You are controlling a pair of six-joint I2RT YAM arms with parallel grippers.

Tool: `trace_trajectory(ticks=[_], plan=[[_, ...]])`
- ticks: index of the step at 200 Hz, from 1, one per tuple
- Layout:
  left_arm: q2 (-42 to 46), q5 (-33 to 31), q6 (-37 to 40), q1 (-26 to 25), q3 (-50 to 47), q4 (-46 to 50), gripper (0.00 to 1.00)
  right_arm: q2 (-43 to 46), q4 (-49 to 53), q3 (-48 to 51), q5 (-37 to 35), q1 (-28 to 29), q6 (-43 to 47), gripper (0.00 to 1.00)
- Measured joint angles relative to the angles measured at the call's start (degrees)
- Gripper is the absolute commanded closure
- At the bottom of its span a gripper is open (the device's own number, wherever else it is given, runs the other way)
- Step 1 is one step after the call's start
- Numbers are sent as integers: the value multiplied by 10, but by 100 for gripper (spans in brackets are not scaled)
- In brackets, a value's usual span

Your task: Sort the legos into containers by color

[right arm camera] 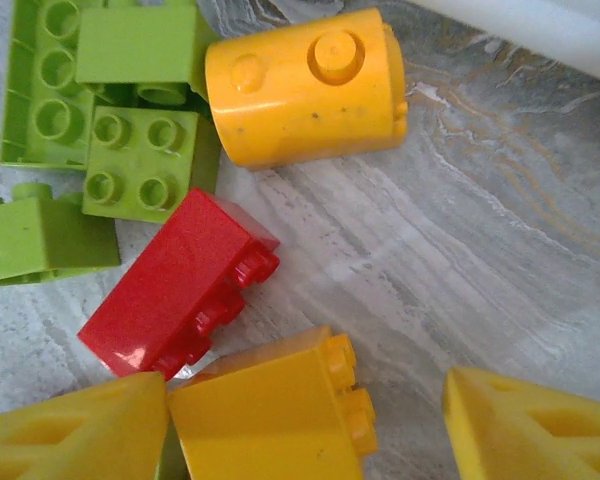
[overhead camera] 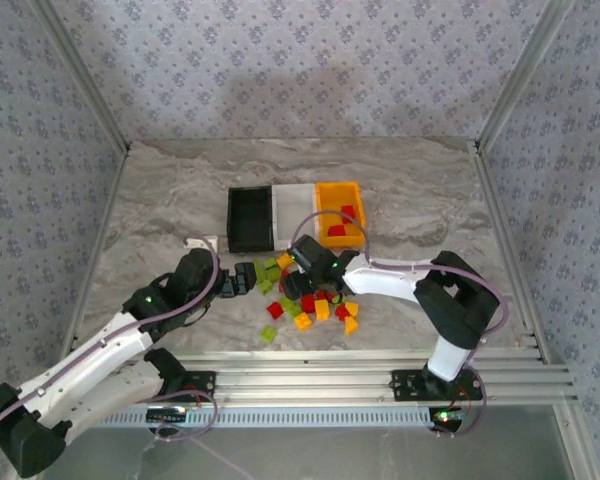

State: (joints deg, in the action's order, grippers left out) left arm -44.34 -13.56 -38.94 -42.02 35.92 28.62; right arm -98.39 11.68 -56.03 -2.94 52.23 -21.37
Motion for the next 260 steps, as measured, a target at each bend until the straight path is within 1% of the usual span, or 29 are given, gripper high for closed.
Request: trace_trajectory(ticks=[29, 76, 148, 160, 195, 212, 236, 260], plan=[[-1, 1, -4, 8, -5, 2, 0, -4, 0, 0, 7, 0, 3, 32], [-18, 5, -8, 12, -6, -1, 0, -7, -3, 0, 26, 1, 9, 33], [-23, 7, -12, 16, -9, -2, 0, -9, -20, 9, 28, 0, 14, 56], [-24, 7, -12, 18, -9, -3, 0, 0, -19, 14, 27, 0, 13, 58], [-24, 7, -12, 19, -15, -7, 0, 49, -3, 10, 23, -5, 13, 59], [-24, 7, -13, 19, -21, -8, 0, 64, 12, -17, 14, -16, 13, 60], [-24, 7, -17, 19, -28, -10, 0, 61, 30, -91, -5, -46, 7, 60], [-25, 7, -17, 19, -30, -13, 0, 16, 37, -182, -30, -80, -14, 61]])
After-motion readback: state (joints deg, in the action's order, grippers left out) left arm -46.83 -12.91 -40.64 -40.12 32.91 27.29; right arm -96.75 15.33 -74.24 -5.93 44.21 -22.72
